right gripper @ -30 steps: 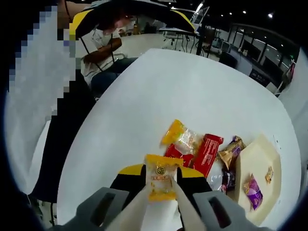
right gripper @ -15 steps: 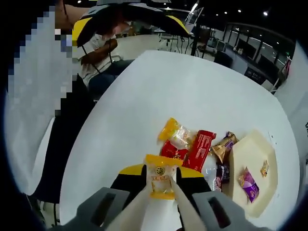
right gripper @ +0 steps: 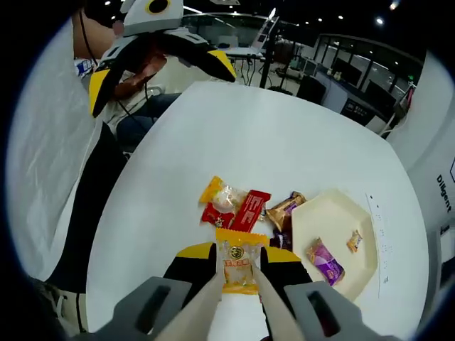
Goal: Place the target food into the container with the food tongs after gripping and lifting it, then release it inside without dropping or visibly crushing the food.
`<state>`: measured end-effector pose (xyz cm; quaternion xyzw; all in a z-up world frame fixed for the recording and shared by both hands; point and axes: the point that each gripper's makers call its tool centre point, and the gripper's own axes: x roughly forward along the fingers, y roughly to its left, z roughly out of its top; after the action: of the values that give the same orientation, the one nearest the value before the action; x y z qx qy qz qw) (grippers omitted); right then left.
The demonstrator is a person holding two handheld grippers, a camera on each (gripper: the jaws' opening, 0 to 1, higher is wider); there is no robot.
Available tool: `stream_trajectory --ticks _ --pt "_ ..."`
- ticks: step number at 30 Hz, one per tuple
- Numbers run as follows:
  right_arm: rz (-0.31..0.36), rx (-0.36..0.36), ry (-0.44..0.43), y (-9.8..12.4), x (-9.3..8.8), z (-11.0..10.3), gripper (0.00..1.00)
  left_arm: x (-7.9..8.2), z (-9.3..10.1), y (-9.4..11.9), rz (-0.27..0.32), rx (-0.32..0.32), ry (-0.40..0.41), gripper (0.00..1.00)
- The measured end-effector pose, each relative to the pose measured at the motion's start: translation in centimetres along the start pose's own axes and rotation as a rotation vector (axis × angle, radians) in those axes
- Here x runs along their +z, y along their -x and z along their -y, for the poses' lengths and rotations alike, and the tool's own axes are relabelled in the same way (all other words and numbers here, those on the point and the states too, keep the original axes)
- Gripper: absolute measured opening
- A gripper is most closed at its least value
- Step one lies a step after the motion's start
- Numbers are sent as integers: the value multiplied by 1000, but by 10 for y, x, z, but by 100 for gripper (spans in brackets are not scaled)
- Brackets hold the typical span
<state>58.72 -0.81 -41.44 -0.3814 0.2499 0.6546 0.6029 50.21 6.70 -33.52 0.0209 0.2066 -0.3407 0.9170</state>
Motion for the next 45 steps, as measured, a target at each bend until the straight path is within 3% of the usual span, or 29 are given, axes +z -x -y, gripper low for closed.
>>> stream_trajectory --ticks 11,16,31,40,42,45 --pt "4 -81 -42 23 4 44 19 2 -1 -2 -7 9 10 86" --pt "4 -96 -57 24 9 54 19 -3 -5 -3 -30 18 34 86" --pt "-5 -125 -93 24 18 87 20 -5 -14 -1 -23 38 47 86" --pt "6 -176 -81 27 38 118 20 -9 -22 3 -20 55 59 86" --pt "2 -214 -75 29 44 130 21 -11 -25 4 -18 60 63 86" --pt "10 -213 -59 29 52 133 21 -11 -25 5 -18 63 65 86"
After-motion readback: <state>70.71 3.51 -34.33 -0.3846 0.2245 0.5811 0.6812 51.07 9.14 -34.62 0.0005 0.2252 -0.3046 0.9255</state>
